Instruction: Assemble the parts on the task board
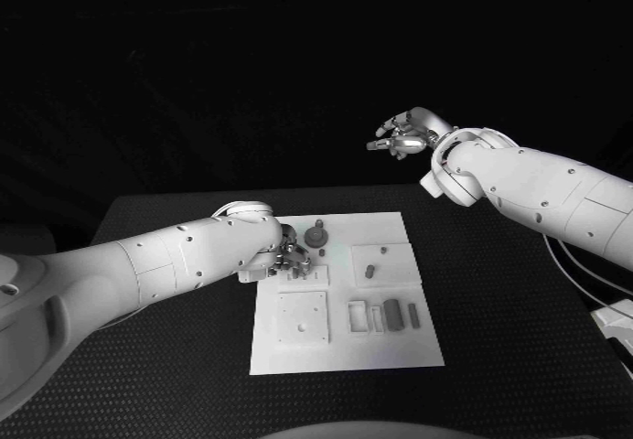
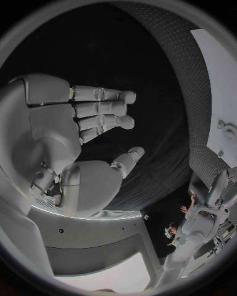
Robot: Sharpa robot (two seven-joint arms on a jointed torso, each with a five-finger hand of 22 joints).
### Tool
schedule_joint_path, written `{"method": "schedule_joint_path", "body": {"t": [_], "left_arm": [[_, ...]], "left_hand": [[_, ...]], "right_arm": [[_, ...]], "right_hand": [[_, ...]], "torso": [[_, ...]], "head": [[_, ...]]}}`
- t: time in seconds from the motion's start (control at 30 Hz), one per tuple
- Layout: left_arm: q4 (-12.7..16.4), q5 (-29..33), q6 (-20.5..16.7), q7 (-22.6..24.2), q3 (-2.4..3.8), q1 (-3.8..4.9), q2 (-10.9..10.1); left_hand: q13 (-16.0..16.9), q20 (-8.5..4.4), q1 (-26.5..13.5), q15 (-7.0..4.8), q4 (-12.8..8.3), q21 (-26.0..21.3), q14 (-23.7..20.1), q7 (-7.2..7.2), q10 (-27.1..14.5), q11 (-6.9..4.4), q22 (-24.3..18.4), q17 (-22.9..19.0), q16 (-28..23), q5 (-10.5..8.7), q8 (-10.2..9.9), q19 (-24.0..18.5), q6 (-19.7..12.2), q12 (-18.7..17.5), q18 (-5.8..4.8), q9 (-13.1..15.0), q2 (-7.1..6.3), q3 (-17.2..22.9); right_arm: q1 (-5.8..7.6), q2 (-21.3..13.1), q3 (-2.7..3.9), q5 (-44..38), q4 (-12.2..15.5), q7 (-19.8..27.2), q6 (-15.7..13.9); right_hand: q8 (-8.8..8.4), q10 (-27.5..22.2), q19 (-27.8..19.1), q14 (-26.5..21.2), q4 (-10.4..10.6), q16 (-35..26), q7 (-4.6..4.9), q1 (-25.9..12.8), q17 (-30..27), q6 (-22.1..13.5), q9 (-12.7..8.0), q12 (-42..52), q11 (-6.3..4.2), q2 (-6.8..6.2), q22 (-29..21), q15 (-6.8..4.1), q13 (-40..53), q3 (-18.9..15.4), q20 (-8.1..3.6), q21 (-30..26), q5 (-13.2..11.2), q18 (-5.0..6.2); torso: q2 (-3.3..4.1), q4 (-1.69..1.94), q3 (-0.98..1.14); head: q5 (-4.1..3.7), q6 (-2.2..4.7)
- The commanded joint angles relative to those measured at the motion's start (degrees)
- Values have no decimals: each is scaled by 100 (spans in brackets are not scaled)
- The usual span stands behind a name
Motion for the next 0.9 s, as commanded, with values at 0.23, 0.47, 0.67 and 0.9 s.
{"method": "schedule_joint_path", "body": {"t": [0.23, 0.47, 0.67, 0.9], "left_arm": [[37, 55, 38, 56, 0, 2, 20], [58, 65, 134, 68, -2, 2, 17], [65, 70, 110, 65, -5, 2, 13], [88, 72, 110, 69, -7, 2, 21]], "left_hand": [[-8, -52, 380, -26, -382, -7, -6, 2, -3, -30, 120, -6, 34, 31, -8, 30, -33, 3, 116, 11, 355, 404], [-8, -52, 380, -26, -382, -7, -6, 2, -2, -30, 120, -6, 34, 32, -9, 30, -33, 4, 116, 13, 356, 404], [-8, -53, 381, -27, -382, -7, -5, 1, -1, -30, 121, -6, 36, 37, -11, 31, -32, 6, 116, 17, 359, 404], [-9, -53, 380, -27, -382, -6, -4, 2, 0, -30, 121, -6, 37, 41, -14, 33, -33, 7, 117, 21, 361, 403]], "right_arm": [[-1, 59, 0, 251, -60, 119, 122], [-1, 63, 0, 276, -64, 129, 152], [-1, 65, 0, 304, -72, 145, 171], [-1, 77, 0, 312, -78, 149, 174]], "right_hand": [[81, -7, -751, -104, -160, -2523, 203, -85, -927, -49, 61, -2067, 166, 21, -746, 491, -1834, 41, 416, -1322, 8, -74], [88, 14, -781, -94, -162, -2689, 213, -67, -868, -64, 49, -2169, 175, 18, -753, 511, -1943, 7, 444, -1385, 8, -66], [130, -10, -1281, -257, -159, -3589, 261, -29, -1013, -101, 21, -2606, 246, 47, -832, 741, -2409, -20, 559, -1804, 10, -176], [141, 12, -1331, -255, -157, -3748, 265, -11, -999, -110, 8, -2683, 256, 46, -819, 768, -2503, -39, 575, -1857, 10, -182]], "torso": [[3, 6, 4], [-1, 7, 2], [0, 5, 2], [0, 8, 1]], "head": [[-18, -2], [-15, -13], [-8, -6], [-5, -5]]}}
